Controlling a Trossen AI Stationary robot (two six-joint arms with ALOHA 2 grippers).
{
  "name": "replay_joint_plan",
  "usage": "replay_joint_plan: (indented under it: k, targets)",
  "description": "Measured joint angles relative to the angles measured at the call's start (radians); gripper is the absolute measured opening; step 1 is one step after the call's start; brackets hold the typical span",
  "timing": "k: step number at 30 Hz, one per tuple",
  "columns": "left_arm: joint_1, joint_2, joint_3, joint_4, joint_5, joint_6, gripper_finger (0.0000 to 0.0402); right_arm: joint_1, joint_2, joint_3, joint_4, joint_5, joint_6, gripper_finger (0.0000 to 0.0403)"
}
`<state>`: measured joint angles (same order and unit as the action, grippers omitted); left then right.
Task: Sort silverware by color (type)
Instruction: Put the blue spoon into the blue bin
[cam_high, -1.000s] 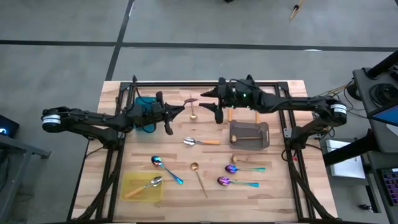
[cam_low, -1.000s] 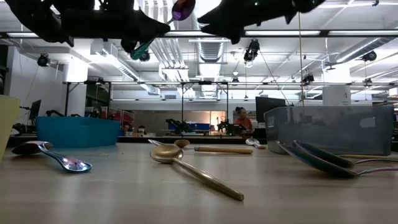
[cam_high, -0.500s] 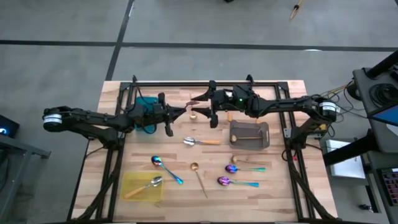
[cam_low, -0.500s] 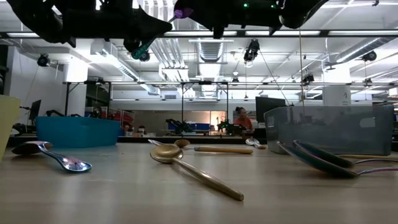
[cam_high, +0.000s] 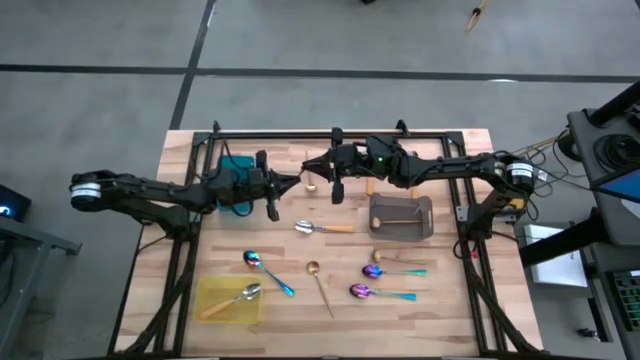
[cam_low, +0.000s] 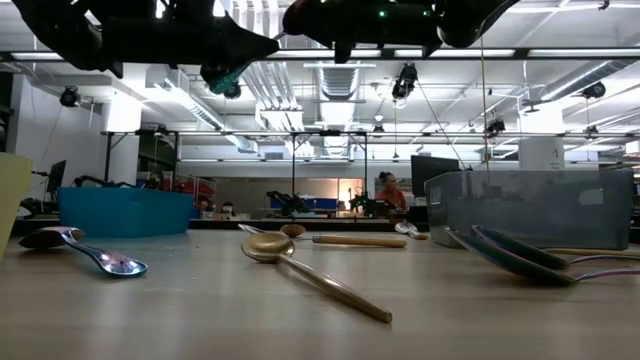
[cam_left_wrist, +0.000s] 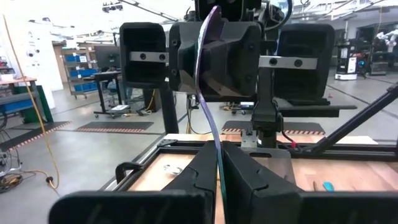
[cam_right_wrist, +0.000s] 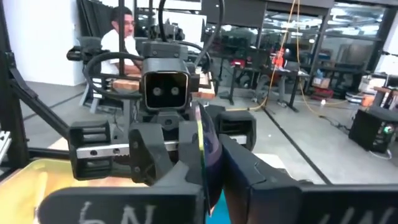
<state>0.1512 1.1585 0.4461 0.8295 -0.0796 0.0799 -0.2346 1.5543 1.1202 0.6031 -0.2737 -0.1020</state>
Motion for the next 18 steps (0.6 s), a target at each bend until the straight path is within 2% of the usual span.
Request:
replay_joint_plan:
  k: [4,8,14,18]
  targets:
    - [0.000,0.007,-0.001,-0.008,-0.017,0.001,0.0003,-0.001,0.000,0.017,-0.057,0.007,0.010,0.0014]
    - [0.001,0.017,-0.002,-0.022,-0.033,0.011,0.0026,0.004,-0.002,0.061,-0.204,0.069,0.002,0.0013]
    - [0.000,0.058,-0.001,-0.019,-0.182,0.023,0.0075,0.005,0.000,0.101,-0.333,0.136,-0.017,0.0013]
    - [0.001,0.108,-0.001,-0.001,-0.199,0.035,0.0097,0.014,0.001,0.101,-0.360,0.205,-0.034,0.0013]
